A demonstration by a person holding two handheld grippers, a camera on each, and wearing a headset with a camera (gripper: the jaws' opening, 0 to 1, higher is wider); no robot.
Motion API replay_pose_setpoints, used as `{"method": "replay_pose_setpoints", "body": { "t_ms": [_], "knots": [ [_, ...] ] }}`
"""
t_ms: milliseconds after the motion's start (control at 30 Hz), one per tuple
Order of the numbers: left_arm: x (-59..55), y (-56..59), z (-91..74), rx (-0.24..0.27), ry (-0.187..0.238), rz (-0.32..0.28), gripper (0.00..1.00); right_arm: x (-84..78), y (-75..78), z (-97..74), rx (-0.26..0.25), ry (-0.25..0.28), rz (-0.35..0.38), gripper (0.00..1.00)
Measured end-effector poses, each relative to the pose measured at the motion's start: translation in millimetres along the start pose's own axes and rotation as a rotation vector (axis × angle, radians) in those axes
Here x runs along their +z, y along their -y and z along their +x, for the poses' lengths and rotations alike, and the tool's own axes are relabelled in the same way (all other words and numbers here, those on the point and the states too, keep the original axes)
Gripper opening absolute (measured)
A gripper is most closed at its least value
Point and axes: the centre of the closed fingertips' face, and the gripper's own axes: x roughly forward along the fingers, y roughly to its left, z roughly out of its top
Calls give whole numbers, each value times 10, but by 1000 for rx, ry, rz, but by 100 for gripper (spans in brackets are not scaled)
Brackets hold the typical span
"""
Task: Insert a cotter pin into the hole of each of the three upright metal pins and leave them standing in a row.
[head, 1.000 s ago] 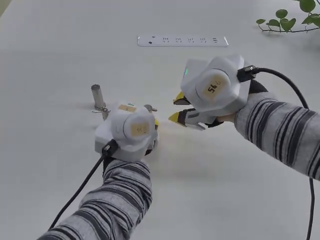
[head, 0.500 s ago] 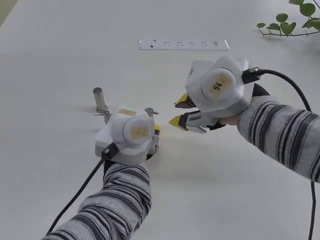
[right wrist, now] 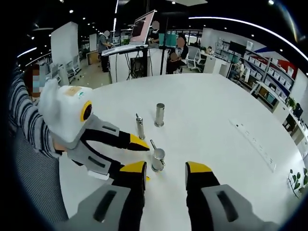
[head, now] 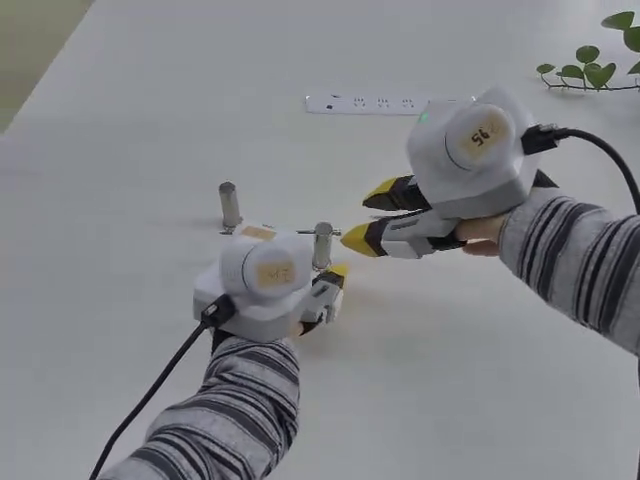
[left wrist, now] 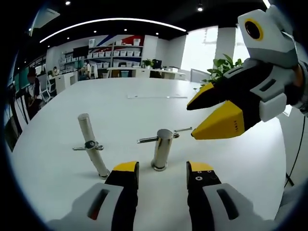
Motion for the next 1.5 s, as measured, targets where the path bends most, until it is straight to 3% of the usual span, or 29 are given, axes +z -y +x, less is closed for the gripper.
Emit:
{"method": "replay_pose_setpoints", "body": {
  "t_ms": [167,333,533,700,867,1033,1167,1400,1500],
  "knots": [
    [-33,17,-149,-11,-12,3,42,110,-67,43,16,16,22,30],
    [31,22,-328,-20,18,-10,54,224,-111,129,42,24,13,32],
    [93,-84,-481,-20,31,-19,64,386,-164,229,82,33,18,32],
    [138,-150,-591,-17,52,2,72,484,-88,364,107,38,44,32],
    [139,-223,-676,-12,64,55,83,570,-62,482,114,50,43,31],
    [129,-273,-705,-38,60,38,91,689,-45,623,129,71,63,30],
    [171,-306,-731,-47,88,28,98,756,-59,737,136,87,87,30],
    [147,-367,-767,-47,90,32,99,783,-74,949,145,82,98,29],
    [115,-387,-784,-42,75,65,99,777,-73,1026,138,78,104,28]
  ]
}}
